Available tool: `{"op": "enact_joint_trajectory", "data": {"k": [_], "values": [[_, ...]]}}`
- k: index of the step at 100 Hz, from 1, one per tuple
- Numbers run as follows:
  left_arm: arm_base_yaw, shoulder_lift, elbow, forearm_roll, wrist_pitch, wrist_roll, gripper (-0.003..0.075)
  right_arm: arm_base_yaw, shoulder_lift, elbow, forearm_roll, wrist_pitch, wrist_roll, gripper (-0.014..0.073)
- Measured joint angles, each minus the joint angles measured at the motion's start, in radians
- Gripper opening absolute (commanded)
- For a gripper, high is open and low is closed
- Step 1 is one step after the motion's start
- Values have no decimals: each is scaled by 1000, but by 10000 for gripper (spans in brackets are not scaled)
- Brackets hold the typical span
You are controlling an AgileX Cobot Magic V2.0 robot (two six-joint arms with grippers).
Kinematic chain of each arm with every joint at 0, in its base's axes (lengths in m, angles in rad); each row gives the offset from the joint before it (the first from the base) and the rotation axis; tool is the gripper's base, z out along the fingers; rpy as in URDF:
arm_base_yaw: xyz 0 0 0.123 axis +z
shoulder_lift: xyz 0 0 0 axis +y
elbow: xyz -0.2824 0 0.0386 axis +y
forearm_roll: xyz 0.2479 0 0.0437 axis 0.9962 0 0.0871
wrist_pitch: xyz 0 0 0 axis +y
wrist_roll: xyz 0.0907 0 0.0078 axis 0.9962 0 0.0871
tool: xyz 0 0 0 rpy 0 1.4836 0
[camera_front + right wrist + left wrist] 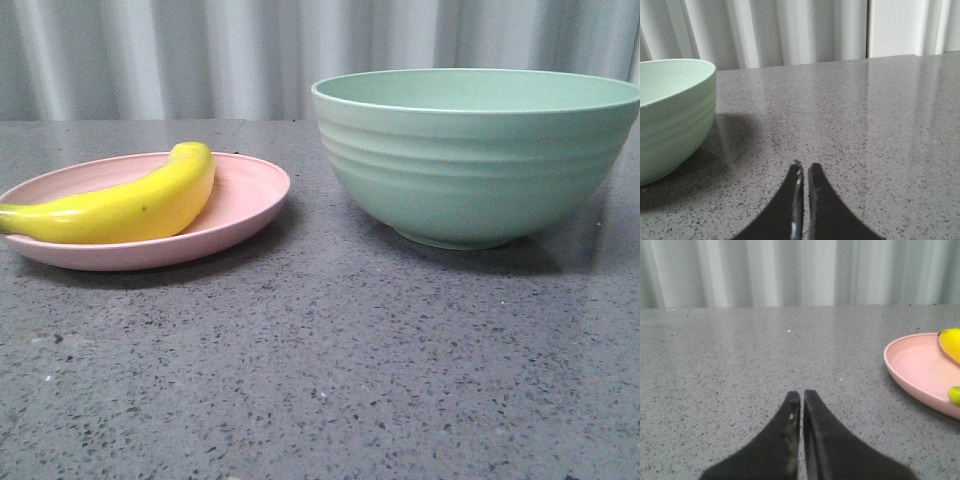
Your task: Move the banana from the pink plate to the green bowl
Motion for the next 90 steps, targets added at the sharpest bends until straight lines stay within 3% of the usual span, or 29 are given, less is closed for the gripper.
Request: {"op": "enact_joint_trajectory", "data": {"k": [17, 32, 55, 76, 84, 90], "values": [[0, 0, -13, -60, -107, 0, -20, 0, 0, 0, 10, -2, 0, -67], [0, 10, -110, -77, -105, 0, -20, 0, 19, -57, 10, 54, 2, -61], [0, 179, -279, -78, -87, 0, -20, 0, 216, -235, 13, 136, 2, -61], [0, 308, -325, -78, -127, 0, -15, 0, 371, -346, 13, 131, 2, -62], [0, 327, -324, -79, -155, 0, 51, 0, 388, -348, 13, 114, 2, -62], [0, 331, -324, -79, -166, 0, 153, 0, 394, -348, 13, 113, 2, -62]]}}
